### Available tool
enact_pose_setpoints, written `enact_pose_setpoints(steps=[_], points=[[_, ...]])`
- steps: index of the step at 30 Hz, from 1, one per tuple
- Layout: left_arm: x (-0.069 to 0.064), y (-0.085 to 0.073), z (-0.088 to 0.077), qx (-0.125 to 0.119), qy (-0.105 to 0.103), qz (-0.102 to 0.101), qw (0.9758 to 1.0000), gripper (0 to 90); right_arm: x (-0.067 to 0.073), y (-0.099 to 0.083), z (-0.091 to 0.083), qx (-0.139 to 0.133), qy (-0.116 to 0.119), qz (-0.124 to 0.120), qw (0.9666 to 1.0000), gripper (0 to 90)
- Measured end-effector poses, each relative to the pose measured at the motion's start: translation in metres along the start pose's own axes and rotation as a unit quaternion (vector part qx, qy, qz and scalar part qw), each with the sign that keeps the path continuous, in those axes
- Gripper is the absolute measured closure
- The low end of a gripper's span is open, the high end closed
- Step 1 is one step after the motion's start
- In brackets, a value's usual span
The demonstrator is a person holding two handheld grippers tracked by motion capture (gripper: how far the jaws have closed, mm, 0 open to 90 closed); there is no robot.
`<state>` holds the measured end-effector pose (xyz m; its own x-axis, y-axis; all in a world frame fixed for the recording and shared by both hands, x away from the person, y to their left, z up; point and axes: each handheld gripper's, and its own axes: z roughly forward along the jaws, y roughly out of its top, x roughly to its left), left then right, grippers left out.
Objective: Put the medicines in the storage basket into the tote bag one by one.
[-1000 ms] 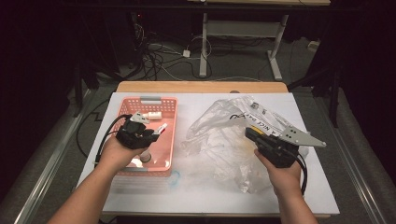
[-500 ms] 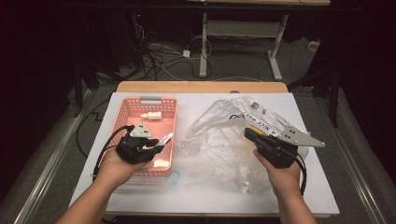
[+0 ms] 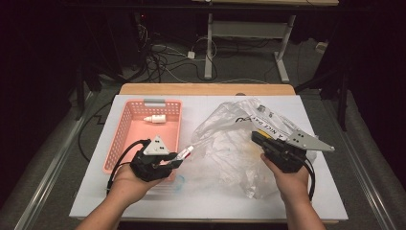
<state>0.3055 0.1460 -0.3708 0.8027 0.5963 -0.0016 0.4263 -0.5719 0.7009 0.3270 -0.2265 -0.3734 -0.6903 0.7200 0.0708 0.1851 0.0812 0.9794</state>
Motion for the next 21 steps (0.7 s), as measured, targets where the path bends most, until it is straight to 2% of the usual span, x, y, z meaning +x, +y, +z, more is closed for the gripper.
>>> enact_pose_setpoints(steps=[7, 10, 21], points=[[-0.021, 0.008, 0.016, -0.004, -0.021, 0.018, 0.9996, 67.3, 0.0, 0.0, 0.0, 0.001, 0.001, 0.001, 1.0, 90.0], [-0.028, 0.011, 0.024, -0.001, -0.023, 0.025, 0.9994, 67.3, 0.001, 0.0, 0.0, 0.0, 0.001, 0.001, 1.0, 90.0], [-0.043, 0.018, 0.056, -0.01, -0.039, 0.023, 0.9989, 67.3, 0.0, 0.0, -0.002, -0.001, 0.002, 0.002, 1.0, 90.0]])
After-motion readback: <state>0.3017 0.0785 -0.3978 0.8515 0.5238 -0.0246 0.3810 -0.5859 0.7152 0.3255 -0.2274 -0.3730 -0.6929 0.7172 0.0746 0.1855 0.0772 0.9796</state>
